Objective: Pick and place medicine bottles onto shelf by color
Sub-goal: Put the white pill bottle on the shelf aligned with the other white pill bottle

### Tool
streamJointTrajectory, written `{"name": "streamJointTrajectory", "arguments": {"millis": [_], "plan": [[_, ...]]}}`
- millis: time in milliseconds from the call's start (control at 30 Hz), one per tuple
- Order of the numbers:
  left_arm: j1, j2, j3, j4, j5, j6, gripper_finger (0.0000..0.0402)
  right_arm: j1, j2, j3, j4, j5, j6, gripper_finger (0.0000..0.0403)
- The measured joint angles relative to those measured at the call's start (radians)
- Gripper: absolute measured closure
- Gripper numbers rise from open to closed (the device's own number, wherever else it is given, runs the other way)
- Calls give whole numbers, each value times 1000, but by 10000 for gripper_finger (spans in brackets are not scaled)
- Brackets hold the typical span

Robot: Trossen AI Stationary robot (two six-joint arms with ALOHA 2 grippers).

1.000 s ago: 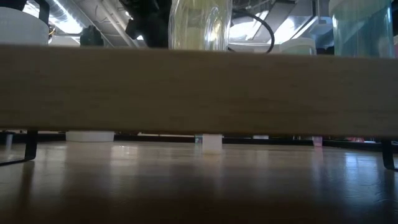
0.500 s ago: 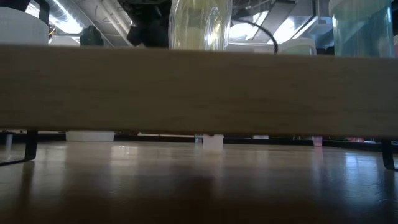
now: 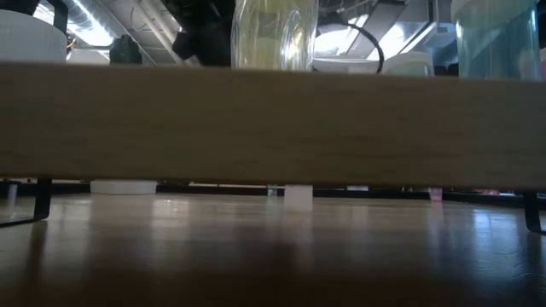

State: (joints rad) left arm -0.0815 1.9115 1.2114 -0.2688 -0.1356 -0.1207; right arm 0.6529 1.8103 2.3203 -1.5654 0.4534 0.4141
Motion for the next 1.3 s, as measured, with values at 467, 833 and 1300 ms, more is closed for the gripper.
{"name": "streamJointTrajectory", "arguments": {"millis": [467, 833, 1300], "plan": [[1, -20, 3, 46, 0, -3, 238, 0, 0, 0, 2, 10, 0, 173], [0, -17, 3, 46, -12, 1, 238, 0, 0, 0, 2, 50, -4, 173], [-1, -17, 2, 46, -30, 4, 246, 0, 0, 0, 2, 50, -4, 173]]}}
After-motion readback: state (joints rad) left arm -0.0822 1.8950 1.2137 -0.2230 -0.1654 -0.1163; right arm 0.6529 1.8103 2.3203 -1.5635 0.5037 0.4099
